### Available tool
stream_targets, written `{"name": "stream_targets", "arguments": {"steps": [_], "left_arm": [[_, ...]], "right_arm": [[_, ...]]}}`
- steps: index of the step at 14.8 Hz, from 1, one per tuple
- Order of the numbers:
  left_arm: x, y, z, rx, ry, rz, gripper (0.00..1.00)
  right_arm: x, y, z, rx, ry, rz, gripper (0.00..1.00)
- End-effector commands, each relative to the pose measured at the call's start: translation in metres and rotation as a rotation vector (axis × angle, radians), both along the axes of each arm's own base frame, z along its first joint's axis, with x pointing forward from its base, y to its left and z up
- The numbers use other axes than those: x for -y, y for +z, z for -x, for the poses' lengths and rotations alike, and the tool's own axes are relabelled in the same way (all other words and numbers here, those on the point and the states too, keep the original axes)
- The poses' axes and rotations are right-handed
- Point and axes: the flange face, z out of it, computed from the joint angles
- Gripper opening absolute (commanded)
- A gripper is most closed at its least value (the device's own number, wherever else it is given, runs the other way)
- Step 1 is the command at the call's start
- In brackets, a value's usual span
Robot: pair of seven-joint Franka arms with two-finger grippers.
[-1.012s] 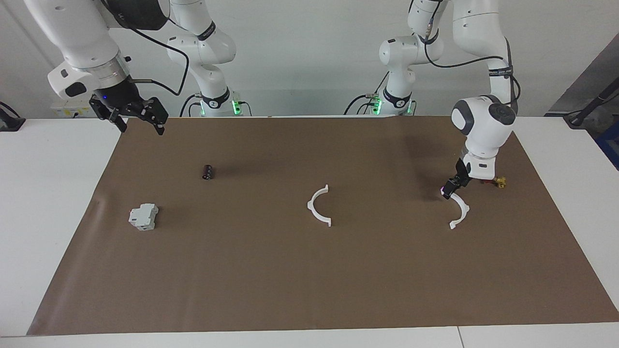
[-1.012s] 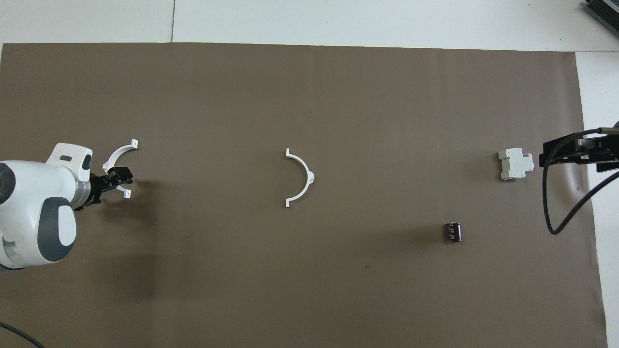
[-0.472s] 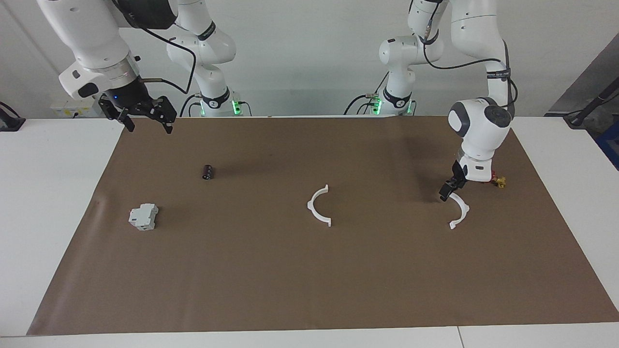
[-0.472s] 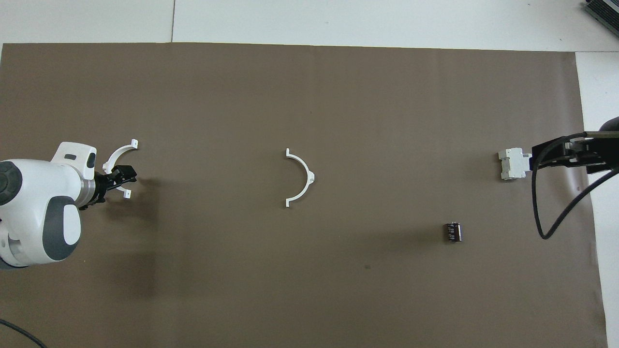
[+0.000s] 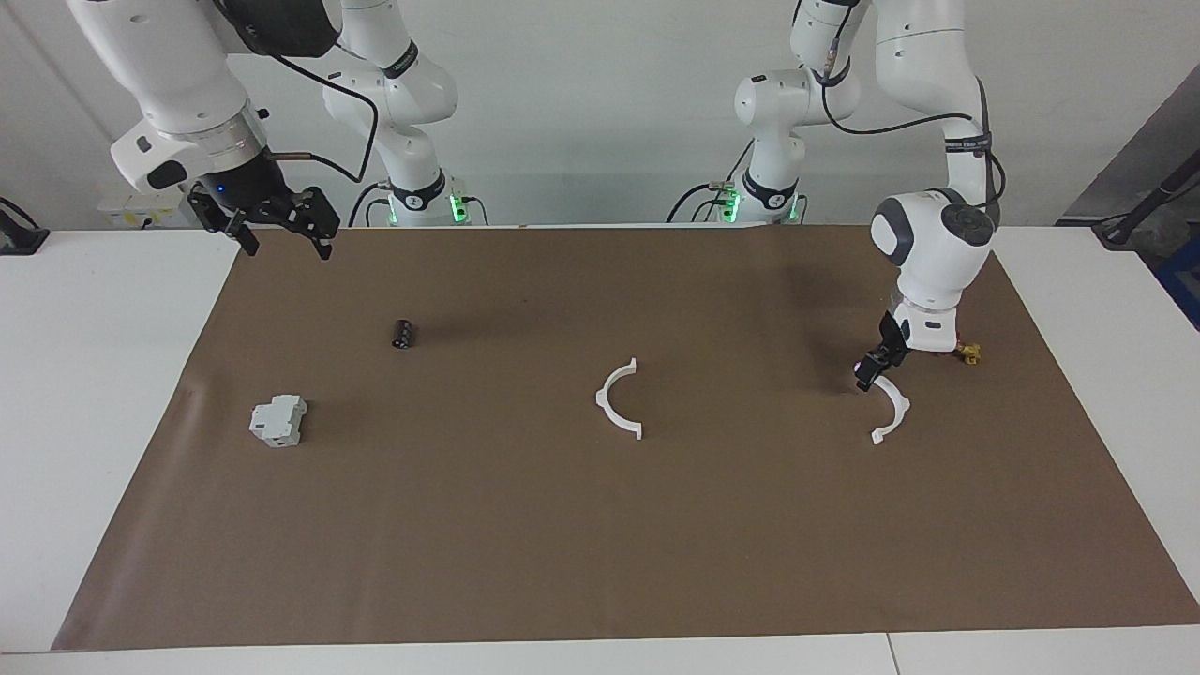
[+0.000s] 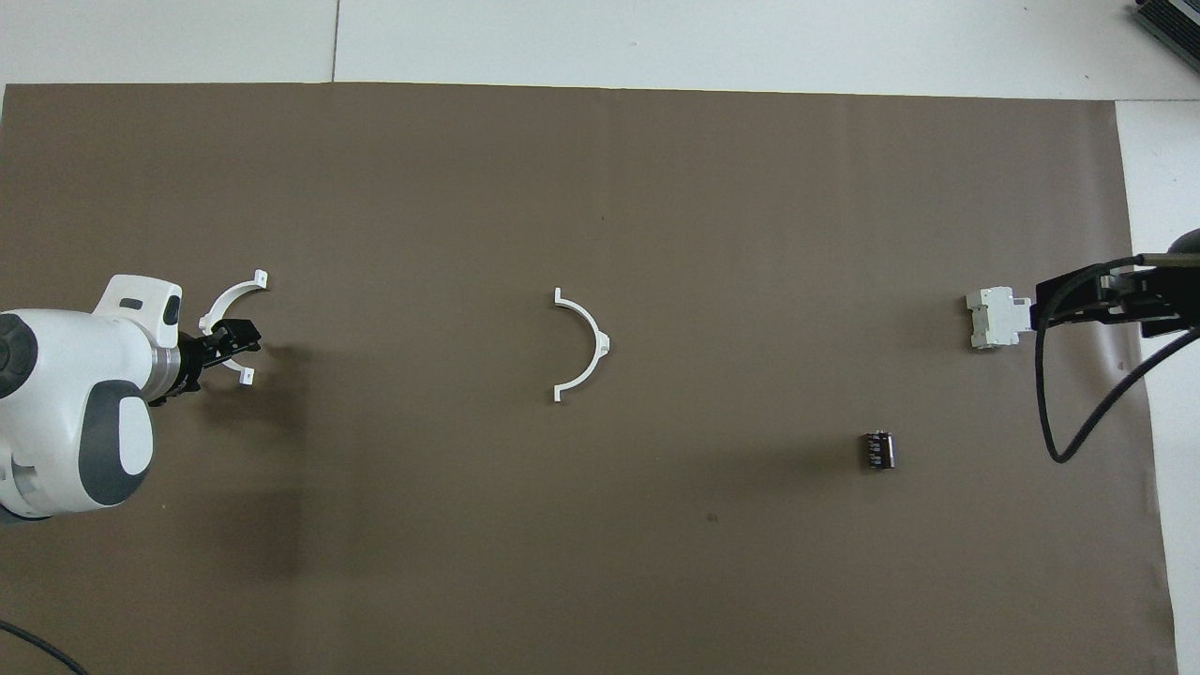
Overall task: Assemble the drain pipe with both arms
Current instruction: 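Grasp the other white half-ring with the left gripper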
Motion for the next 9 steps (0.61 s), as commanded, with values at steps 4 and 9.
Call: {"name": "stream_targets", "arguments": {"steps": [4,9], "left_arm": [[-0.0038,-0.0099,-0.0047,0.013,0.003,-0.013,0.91],[-0.003,-0.0095,-0.0044,0.01,0.001,-0.013,0.11]], "right_arm": [[0.0107,0.0006,0.0036,0.009,0.042,0.036,1.0],[0.0157,-0.0007,0.0045,0.002,0.025,0.021,1.0]]}}
